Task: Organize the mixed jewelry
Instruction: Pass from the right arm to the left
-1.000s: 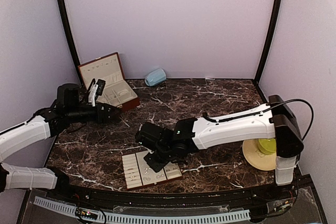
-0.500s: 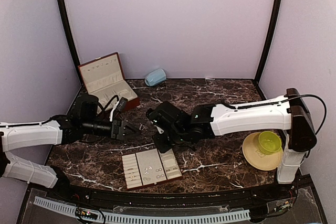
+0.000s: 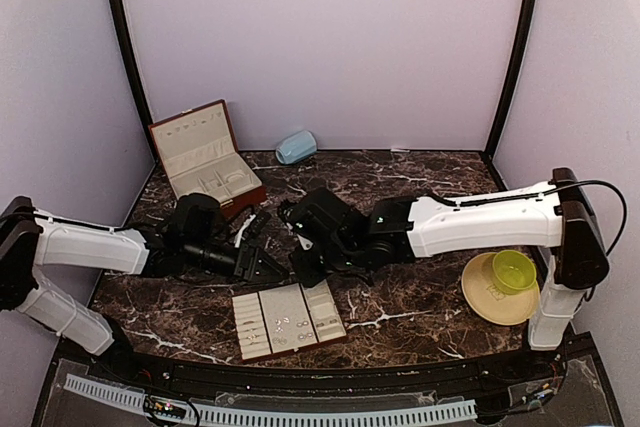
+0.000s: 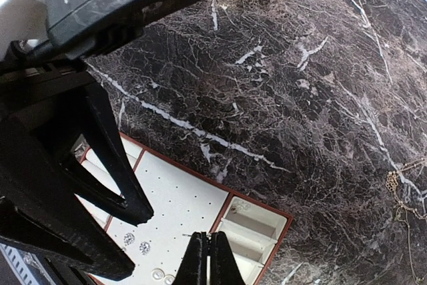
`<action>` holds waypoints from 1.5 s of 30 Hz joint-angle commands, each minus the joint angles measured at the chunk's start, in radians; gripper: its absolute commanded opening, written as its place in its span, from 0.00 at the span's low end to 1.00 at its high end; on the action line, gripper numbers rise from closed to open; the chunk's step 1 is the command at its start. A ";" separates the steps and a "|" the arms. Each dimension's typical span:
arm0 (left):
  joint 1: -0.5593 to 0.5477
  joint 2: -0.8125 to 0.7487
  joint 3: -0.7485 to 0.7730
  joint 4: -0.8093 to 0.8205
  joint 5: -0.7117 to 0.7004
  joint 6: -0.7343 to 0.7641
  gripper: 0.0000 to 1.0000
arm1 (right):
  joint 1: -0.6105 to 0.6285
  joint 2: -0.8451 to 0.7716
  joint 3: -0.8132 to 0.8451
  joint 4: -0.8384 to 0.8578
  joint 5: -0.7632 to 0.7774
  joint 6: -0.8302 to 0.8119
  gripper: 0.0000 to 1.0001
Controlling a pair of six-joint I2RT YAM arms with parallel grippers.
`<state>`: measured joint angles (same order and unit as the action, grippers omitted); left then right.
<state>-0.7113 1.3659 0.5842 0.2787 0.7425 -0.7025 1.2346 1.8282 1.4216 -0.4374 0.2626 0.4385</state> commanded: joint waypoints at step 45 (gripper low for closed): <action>-0.004 -0.010 -0.028 0.234 -0.031 -0.011 0.00 | -0.071 -0.256 -0.252 0.300 -0.194 0.031 0.62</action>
<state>-0.7155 1.4067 0.5903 0.4389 0.7258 -0.7517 1.2072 1.6638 1.2541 -0.3050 0.1936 0.4324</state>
